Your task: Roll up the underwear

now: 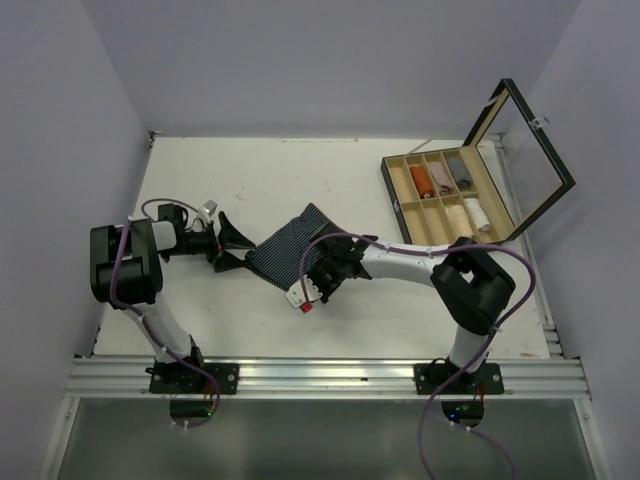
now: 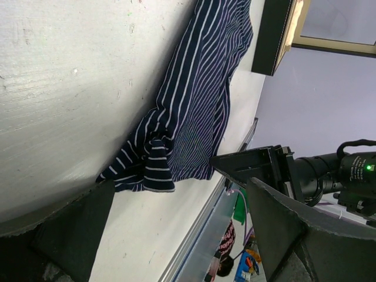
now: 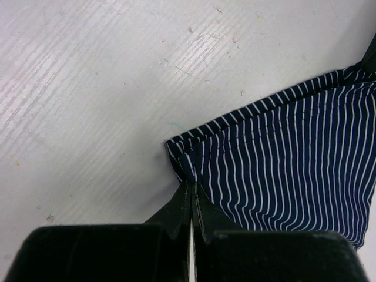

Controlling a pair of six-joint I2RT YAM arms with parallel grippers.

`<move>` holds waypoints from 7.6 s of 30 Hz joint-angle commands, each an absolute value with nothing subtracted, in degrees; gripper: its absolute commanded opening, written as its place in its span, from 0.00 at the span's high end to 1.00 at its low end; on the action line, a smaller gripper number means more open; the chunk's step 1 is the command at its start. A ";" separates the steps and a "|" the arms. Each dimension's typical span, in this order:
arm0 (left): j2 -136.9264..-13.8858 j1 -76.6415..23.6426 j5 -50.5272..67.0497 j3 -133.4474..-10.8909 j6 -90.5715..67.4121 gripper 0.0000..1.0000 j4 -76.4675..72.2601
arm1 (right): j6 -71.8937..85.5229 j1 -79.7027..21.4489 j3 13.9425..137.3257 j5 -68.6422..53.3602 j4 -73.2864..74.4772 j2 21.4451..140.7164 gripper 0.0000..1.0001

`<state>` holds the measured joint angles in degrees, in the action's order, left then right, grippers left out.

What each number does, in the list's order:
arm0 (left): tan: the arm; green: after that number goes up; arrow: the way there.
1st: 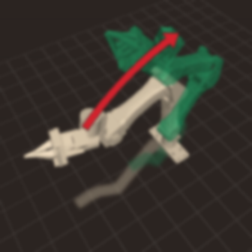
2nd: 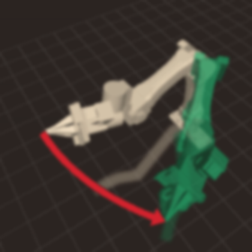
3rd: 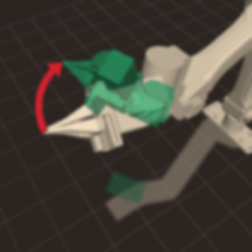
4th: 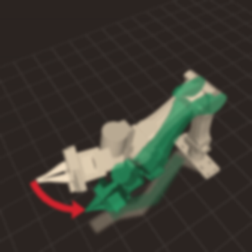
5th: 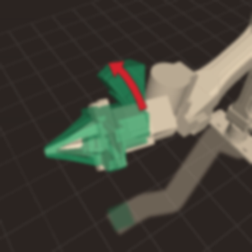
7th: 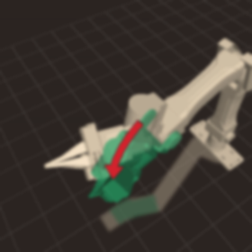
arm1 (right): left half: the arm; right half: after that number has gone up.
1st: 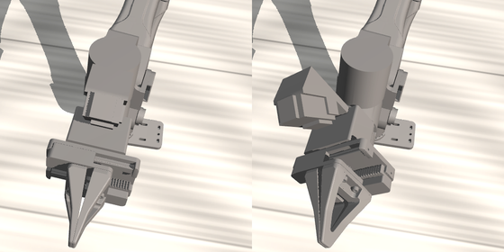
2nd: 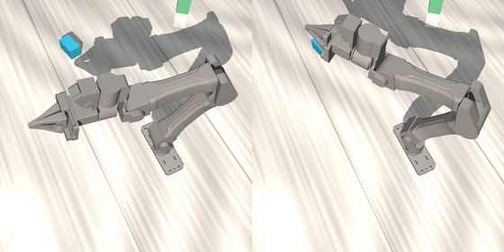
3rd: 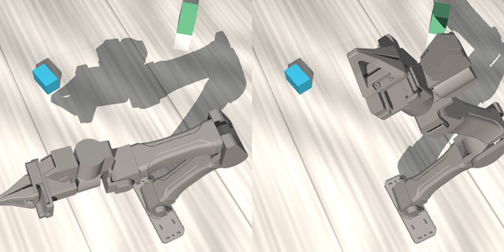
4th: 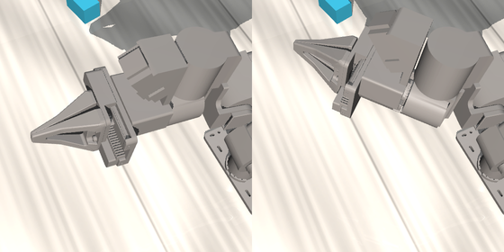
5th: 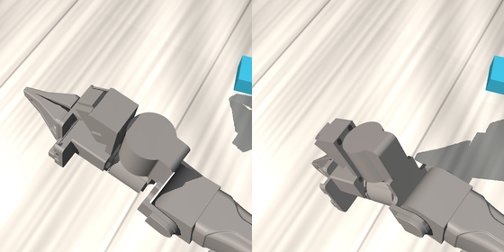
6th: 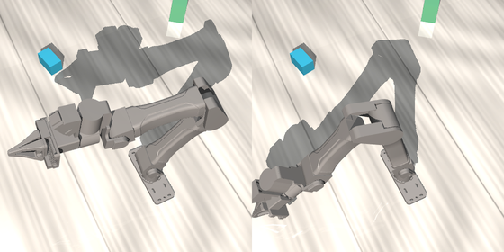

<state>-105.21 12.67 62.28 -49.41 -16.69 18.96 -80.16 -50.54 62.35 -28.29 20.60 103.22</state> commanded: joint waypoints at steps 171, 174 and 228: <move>-87.17 -4.48 46.41 -47.72 8.44 0.44 23.81 | -16.35 -30.68 103.55 -38.15 42.72 128.76 1.00; -92.71 -3.78 43.69 -49.48 7.30 0.45 24.08 | -13.46 -29.36 97.49 -37.79 39.30 127.80 1.00; -68.82 -0.18 47.02 -31.82 107.04 0.36 42.53 | -57.73 -53.70 40.09 -17.67 5.29 83.32 0.40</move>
<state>-68.66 -0.38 44.75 -31.92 98.15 41.28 -52.60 -53.93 42.00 -21.50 15.88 82.89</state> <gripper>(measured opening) 0.647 0.598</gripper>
